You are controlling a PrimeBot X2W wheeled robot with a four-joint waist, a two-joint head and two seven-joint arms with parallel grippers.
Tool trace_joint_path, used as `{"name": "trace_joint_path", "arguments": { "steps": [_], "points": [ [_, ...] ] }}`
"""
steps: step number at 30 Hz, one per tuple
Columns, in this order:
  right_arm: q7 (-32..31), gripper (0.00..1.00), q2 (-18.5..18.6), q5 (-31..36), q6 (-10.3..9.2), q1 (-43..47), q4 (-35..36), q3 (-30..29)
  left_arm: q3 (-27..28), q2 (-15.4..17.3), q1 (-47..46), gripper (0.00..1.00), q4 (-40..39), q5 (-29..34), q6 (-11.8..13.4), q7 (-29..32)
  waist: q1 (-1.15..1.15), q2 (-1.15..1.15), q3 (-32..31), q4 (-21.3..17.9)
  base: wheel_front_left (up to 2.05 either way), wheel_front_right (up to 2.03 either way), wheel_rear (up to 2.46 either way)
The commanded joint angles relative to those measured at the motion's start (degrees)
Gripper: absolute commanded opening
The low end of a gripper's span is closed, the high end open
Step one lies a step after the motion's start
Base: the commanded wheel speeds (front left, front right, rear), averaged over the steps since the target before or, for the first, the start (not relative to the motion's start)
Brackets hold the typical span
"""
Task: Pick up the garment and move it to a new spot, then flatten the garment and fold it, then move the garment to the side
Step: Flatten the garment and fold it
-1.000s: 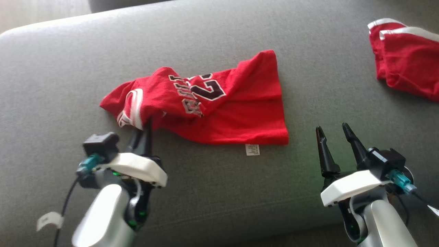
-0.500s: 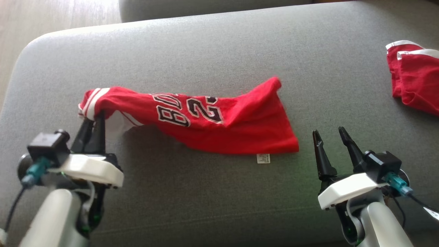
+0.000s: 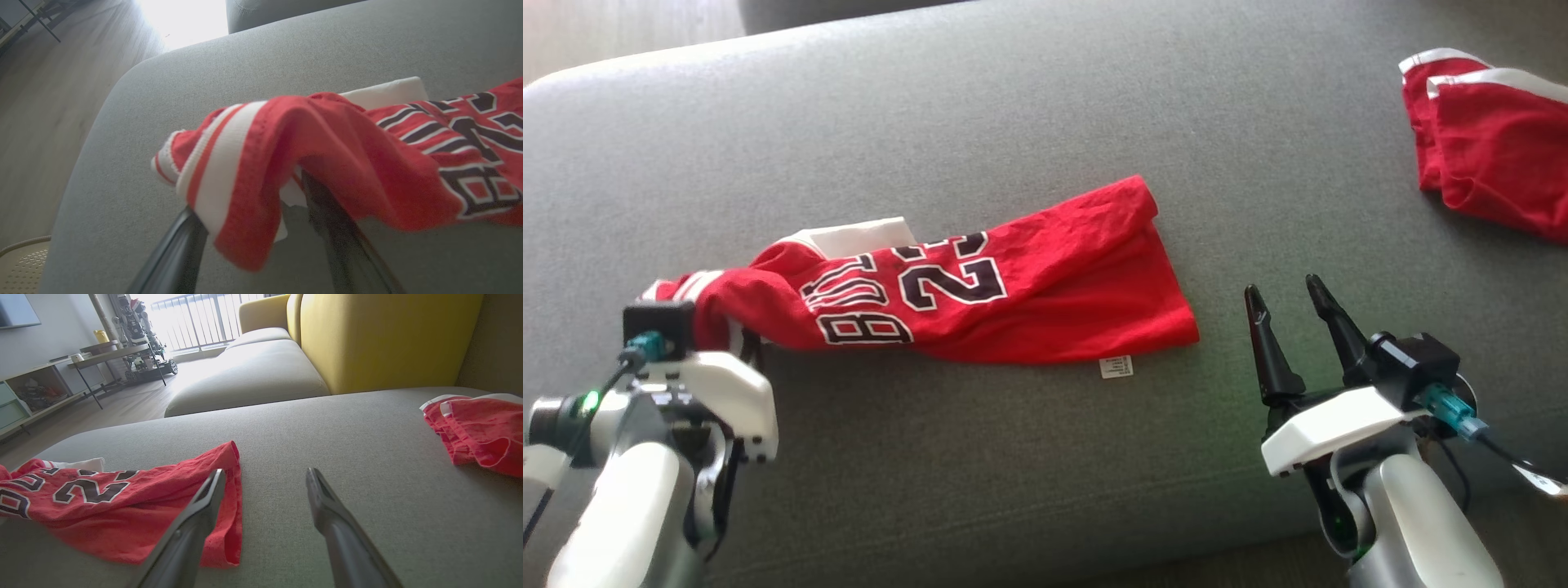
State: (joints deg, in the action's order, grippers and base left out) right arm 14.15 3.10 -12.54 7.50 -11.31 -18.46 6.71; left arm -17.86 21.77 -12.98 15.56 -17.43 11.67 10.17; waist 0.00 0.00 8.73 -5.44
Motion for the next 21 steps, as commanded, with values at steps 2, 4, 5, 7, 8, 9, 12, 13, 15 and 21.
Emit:
{"name": "trace_joint_path", "arguments": {
  "steps": [2, 4, 5, 7, 8, 9, 12, 13, 15, 21],
  "points": [
    [0.6, 1.0, -0.2, -0.3, -0.01, -1.7, 1.4, 1.1, 2.6, 1.1, -4.8, 1.0, -0.7, 0.5, 1.5, -1.2, 0.0, 0.0, 0.6, -0.5, 0.0, 0.0, 0.0],
    [0.7, 1.0, -0.2, -0.2, -0.01, -1.6, 1.2, 0.6, 2.7, 0.3, -4.9, 1.0, -0.7, 0.5, 2.0, -2.8, 0.0, 0.0, 0.4, -0.1, 0.0, 0.0, 0.0],
    [0.7, 1.0, -0.2, -0.1, -0.01, -1.5, 1.1, 0.3, 2.9, -0.1, -4.9, 1.0, -1.0, 0.5, 2.4, -3.8, 0.0, 0.0, 0.2, 0.3, 0.0, 0.0, 0.0],
    [0.7, 1.0, -0.2, 0.2, -0.01, -1.3, 1.0, 0.0, 3.4, -0.9, -4.5, 1.0, -1.9, 0.2, 3.3, -5.9, 0.0, 0.0, -0.2, 1.1, 0.0, 0.0, 0.0],
    [0.7, 1.0, -0.2, 0.6, -0.01, -1.2, 1.0, -0.3, 3.9, -1.6, -3.9, 1.0, -3.1, -0.1, 4.1, -7.7, 0.0, 0.0, -0.7, 2.1, 0.0, 0.0, 0.0],
    [0.7, 1.0, -0.2, 0.8, -0.01, -1.1, 1.0, -0.5, 4.1, -1.9, -3.5, 1.0, -3.6, -0.2, 4.5, -8.4, 0.0, 0.0, -1.0, 2.7, 0.0, 0.0, 0.0],
    [0.7, 1.0, -0.2, 1.3, -0.01, -0.9, 1.0, -1.0, 4.6, -2.9, -2.4, 1.0, -5.4, -0.8, 5.1, -10.7, 0.0, 0.0, -1.9, 4.4, 0.0, 0.0, 0.0],
    [0.7, 1.0, -0.2, 1.5, -0.01, -0.9, 1.0, -1.1, 4.7, -3.1, -1.9, 1.0, -5.9, -0.9, 5.4, -11.4, 0.0, 0.0, -2.2, 5.0, 0.0, 0.0, 0.0],
    [0.5, 1.0, -0.2, 1.7, -0.01, -0.7, 1.1, -1.3, 4.8, -3.7, -0.9, 1.0, -7.2, -1.4, 5.5, -12.6, 0.0, 0.0, -2.6, 6.1, 0.0, 0.0, 0.0],
    [-0.3, 1.0, -0.2, 2.0, -0.01, -0.2, 1.1, -2.1, 5.0, -5.2, 1.2, 1.0, -9.8, -2.2, 6.3, -15.4, 0.0, 0.0, -3.5, 8.6, 0.0, 0.0, 0.0]
  ]
}}
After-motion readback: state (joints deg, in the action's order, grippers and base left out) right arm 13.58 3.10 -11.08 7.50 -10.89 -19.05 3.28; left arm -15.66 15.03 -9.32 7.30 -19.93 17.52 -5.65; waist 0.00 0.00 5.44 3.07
